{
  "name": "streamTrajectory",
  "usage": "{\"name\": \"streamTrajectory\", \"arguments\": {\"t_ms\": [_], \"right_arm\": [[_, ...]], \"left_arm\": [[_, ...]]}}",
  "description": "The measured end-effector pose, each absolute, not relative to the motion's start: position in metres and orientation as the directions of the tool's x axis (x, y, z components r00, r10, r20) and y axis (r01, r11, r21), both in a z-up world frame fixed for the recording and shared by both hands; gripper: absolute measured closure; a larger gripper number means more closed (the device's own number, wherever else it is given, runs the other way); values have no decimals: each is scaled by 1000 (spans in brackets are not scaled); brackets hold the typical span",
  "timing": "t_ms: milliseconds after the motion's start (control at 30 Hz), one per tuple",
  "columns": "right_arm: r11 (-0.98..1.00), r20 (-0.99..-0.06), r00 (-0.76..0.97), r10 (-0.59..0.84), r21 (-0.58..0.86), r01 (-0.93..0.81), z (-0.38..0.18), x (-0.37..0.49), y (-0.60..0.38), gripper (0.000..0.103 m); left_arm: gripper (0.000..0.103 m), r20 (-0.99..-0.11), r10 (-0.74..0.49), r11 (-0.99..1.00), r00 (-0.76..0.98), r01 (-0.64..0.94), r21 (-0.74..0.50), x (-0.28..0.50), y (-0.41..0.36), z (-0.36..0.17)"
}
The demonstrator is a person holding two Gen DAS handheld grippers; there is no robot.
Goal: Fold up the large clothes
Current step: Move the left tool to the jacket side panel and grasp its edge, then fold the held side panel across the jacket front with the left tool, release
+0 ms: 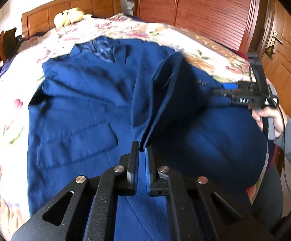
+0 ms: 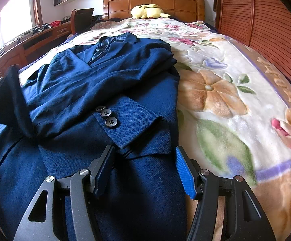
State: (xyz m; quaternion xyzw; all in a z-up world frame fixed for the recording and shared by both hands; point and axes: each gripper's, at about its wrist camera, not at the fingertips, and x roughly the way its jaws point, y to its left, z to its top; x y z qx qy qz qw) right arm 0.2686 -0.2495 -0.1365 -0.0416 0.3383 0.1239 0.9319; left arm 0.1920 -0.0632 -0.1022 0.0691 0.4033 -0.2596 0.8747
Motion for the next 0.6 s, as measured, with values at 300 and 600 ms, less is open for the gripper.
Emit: {"name": "streamTrajectory", "arguments": {"t_ms": [300, 600], "right_arm": [[966, -642, 741, 199, 1, -258, -137, 270, -250, 41], [966, -641, 741, 198, 1, -258, -137, 270, -250, 40]], "left_arm": [[97, -744, -396, 870, 539, 480, -116, 174, -46, -104], [85, -748, -325, 906, 578, 418, -71, 148, -6, -97]]}}
